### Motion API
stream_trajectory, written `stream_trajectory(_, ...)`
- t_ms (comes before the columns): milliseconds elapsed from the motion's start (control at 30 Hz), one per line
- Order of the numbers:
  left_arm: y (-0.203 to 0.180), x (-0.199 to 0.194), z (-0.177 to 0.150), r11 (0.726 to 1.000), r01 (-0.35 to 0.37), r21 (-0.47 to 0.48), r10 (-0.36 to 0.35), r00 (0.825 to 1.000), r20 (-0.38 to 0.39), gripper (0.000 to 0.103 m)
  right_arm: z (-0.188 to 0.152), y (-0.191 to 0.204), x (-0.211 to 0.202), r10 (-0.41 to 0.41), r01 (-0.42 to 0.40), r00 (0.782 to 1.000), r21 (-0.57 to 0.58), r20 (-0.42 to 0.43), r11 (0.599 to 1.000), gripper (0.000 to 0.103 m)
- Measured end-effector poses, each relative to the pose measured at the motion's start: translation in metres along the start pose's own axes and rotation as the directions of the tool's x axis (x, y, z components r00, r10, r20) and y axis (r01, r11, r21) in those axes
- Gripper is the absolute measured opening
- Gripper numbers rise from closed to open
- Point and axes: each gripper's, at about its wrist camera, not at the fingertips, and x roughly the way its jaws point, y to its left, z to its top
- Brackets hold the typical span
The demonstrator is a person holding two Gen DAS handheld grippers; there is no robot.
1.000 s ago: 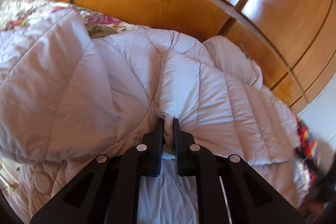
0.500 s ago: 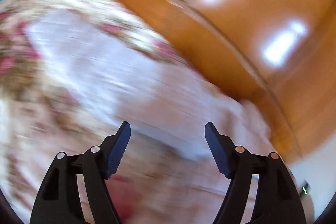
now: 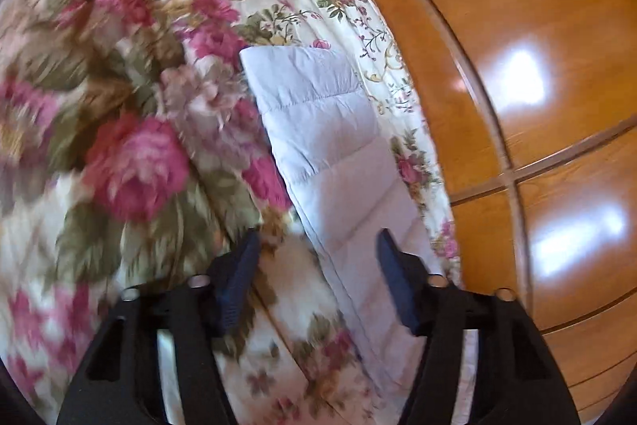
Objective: Fold small clothes
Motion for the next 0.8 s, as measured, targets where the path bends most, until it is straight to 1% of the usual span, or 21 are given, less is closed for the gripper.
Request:
stream_trajectory(33, 0.002, 0.003, 0.004, 1.000, -0.004, -0.003, 0.004, 1.000, -0.001, 0.045, 0.000, 0.000, 0.000, 0.000, 0.000, 1.000, 0.000, 0.000, 1.000, 0.075)
stream_trajectory(67, 0.003, 0.007, 0.007, 1.000, 0.002, -0.030, -0.002, 1.000, -0.001, 0.036, 0.000, 0.000, 0.000, 0.000, 0.000, 1.000, 0.000, 0.000, 1.000, 0.075)
stream_trajectory(100, 0.006, 0.009, 0.009, 0.998, 0.016, -0.054, -0.016, 1.000, 0.000, 0.031, 0.000, 0.000, 0.000, 0.000, 0.000, 1.000, 0.000, 0.000, 1.000, 0.075)
stream_trajectory(167, 0.009, 0.016, 0.014, 0.991, 0.058, -0.120, -0.058, 0.998, 0.003, 0.031, 0.000, 0.000, 0.001, -0.001, 0.001, 1.000, -0.001, 0.000, 1.000, 0.075)
stream_trajectory(200, 0.013, 0.021, 0.019, 0.990, 0.065, -0.129, -0.065, 0.998, 0.000, 0.031, 0.000, 0.000, 0.001, 0.000, 0.000, 1.000, -0.001, 0.000, 1.000, 0.075)
stream_trajectory(233, 0.018, 0.021, 0.022, 0.990, 0.065, -0.124, -0.066, 0.998, -0.003, 0.031, 0.000, 0.000, 0.001, -0.001, 0.001, 1.000, 0.000, 0.000, 1.000, 0.075)
stream_trajectory(267, 0.015, 0.024, 0.023, 0.992, 0.065, -0.111, -0.065, 0.998, -0.005, 0.028, 0.000, 0.000, 0.001, -0.001, 0.001, 1.000, 0.000, 0.000, 1.000, 0.075)
stream_trajectory(300, 0.014, 0.025, 0.024, 0.993, 0.059, -0.101, -0.060, 0.998, -0.009, 0.021, 0.000, 0.000, 0.001, 0.000, 0.000, 1.000, 0.000, 0.000, 1.000, 0.075)
stream_trajectory(367, 0.011, 0.027, 0.025, 0.995, 0.042, -0.091, -0.044, 0.999, -0.018, 0.009, 0.000, 0.000, 0.001, 0.000, 0.000, 1.000, 0.000, 0.001, 1.000, 0.075)
stream_trajectory(500, 0.004, 0.018, 0.025, 0.991, 0.051, -0.121, -0.051, 0.999, 0.003, 0.006, 0.000, 0.000, 0.000, 0.000, 0.000, 1.000, 0.000, 0.001, 1.000, 0.075)
stream_trajectory(567, -0.006, 0.009, 0.024, 0.990, 0.077, -0.117, -0.075, 0.997, 0.022, 0.005, 0.000, 0.000, 0.000, 0.001, -0.001, 1.000, 0.000, 0.001, 1.000, 0.075)
stream_trajectory(733, -0.048, -0.021, 0.026, 0.985, 0.161, -0.058, -0.157, 0.985, 0.065, 0.005, 0.000, -0.001, 0.001, 0.009, -0.009, 1.000, 0.006, 0.002, 1.000, 0.076)
stream_trajectory(800, -0.068, -0.038, 0.024, 0.980, 0.199, -0.019, -0.196, 0.977, 0.087, 0.004, -0.001, -0.001, 0.002, 0.012, -0.012, 1.000, 0.008, 0.003, 1.000, 0.076)
